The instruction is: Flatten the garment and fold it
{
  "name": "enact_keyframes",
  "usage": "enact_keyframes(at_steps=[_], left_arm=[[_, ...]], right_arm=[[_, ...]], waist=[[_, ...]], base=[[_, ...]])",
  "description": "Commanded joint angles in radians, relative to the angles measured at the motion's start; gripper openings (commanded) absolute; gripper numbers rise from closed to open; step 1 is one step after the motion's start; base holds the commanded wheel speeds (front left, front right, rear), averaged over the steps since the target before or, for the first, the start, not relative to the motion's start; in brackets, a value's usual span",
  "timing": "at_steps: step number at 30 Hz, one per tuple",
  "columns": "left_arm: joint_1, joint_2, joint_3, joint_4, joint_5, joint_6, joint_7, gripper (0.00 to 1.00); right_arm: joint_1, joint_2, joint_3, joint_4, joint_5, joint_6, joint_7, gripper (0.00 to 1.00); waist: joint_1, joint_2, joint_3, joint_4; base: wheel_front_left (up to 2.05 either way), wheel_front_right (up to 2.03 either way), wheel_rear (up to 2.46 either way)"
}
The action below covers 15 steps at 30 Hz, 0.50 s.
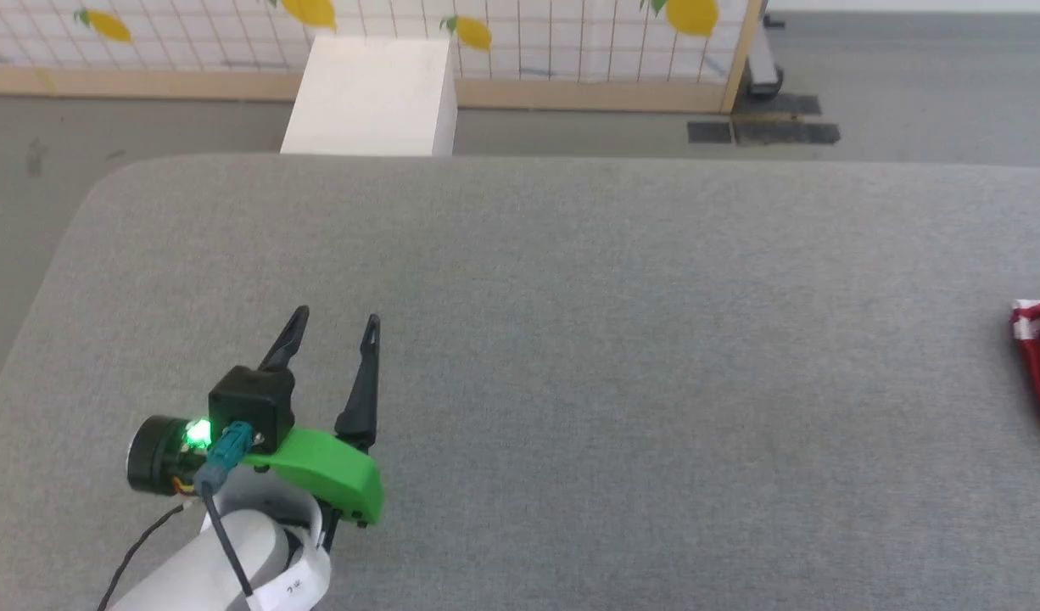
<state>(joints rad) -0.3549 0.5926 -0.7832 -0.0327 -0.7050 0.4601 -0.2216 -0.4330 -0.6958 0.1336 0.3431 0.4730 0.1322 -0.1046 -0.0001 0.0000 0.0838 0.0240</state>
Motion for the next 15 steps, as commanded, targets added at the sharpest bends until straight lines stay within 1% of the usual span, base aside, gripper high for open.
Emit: enact_keyframes(at_steps=[1, 6, 10, 15], left_arm=[[0.019, 0.01, 0.007, -0.004, 0.0, 0.007, -0.004, 1.0], [0.053, 0.037, 0.001, -0.013, 0.009, 0.03, -0.002, 1.0], [0.082, 0.046, 0.003, -0.015, 0.01, 0.046, -0.006, 1.0], [0.108, 0.047, -0.001, -0.007, 0.015, 0.062, -0.012, 1.0]], right_arm=[[0.036, 0.042, -0.022, -0.021, -0.016, -0.002, -0.02, 1.0], [0.159, 0.195, -0.106, -0.113, -0.083, -0.002, -0.059, 1.0], [0.262, 0.318, -0.174, -0.184, -0.127, -0.002, -0.067, 1.0], [0.375, 0.426, -0.204, -0.268, -0.189, -0.002, -0.074, 1.0]], waist=[[0.0001, 0.0, -0.03, -0.019], [0.0001, 0.0, -0.039, -0.019], [0.0001, 0.0, -0.047, -0.014], [0.0001, 0.0, -0.059, -0.005]], base=[[0.0, 0.0, 0.0], [0.0, 0.0, 0.0], [0.0, 0.0, 0.0], [0.0, 0.0, 0.0]])
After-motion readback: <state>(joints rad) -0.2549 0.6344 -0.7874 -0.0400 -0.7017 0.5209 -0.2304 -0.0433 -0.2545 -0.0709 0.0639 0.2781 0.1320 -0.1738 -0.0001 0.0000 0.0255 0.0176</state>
